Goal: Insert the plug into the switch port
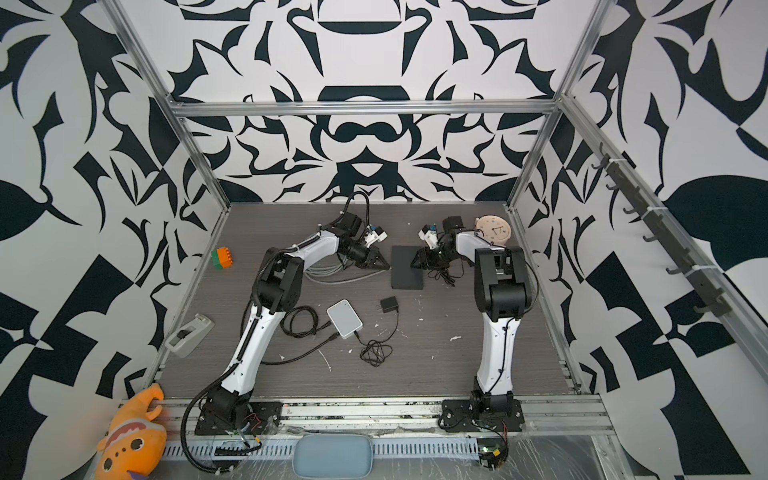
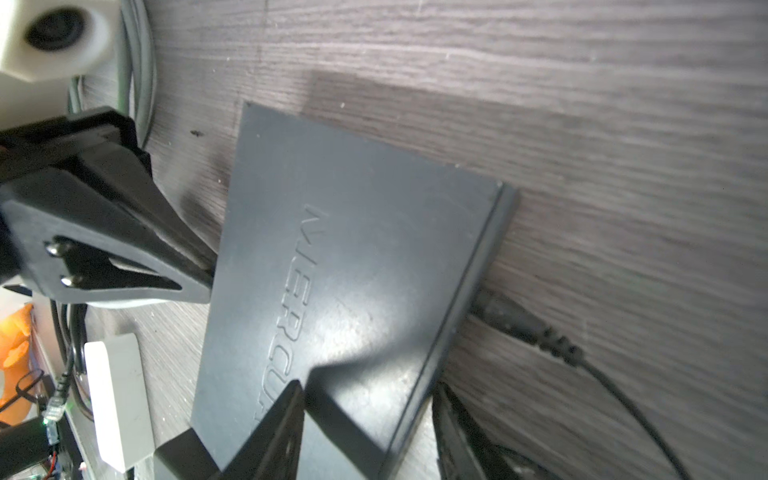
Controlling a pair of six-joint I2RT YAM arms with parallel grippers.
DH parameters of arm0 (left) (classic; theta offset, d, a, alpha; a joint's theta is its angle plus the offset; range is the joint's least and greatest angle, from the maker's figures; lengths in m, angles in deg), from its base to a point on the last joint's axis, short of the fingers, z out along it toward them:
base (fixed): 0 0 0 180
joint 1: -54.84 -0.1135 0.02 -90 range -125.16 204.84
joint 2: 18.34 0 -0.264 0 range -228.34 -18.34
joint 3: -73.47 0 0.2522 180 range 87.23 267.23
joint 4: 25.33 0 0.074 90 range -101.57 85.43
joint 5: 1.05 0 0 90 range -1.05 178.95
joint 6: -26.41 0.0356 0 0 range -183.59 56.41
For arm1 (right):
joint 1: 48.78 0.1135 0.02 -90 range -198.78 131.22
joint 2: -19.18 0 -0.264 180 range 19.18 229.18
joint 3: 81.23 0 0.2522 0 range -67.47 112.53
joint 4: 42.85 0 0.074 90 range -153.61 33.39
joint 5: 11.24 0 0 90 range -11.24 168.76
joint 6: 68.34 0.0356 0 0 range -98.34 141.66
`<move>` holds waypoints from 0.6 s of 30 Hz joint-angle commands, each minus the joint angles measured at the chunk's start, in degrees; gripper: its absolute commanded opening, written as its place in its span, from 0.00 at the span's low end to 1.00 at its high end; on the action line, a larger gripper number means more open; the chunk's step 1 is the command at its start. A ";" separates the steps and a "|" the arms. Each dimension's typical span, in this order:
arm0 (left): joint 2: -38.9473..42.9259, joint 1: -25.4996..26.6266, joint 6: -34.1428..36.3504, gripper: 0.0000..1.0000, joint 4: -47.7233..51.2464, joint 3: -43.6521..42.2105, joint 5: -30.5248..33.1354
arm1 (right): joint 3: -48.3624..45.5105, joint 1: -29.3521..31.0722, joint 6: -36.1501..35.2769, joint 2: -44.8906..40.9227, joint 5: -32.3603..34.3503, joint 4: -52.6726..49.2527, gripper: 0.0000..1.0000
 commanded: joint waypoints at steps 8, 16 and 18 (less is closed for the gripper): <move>-4.42 2.91 -8.87 0.00 -8.93 0.17 -4.42 | 3.19 6.96 -4.48 3.29 -13.37 -5.93 0.52; -6.63 3.79 -12.74 0.00 -13.00 2.34 -5.45 | 1.91 9.87 -1.80 3.93 -16.82 -1.65 0.52; -7.29 4.01 -12.87 0.00 -12.61 3.29 -5.62 | 2.34 10.49 -1.82 4.42 -17.12 -1.63 0.52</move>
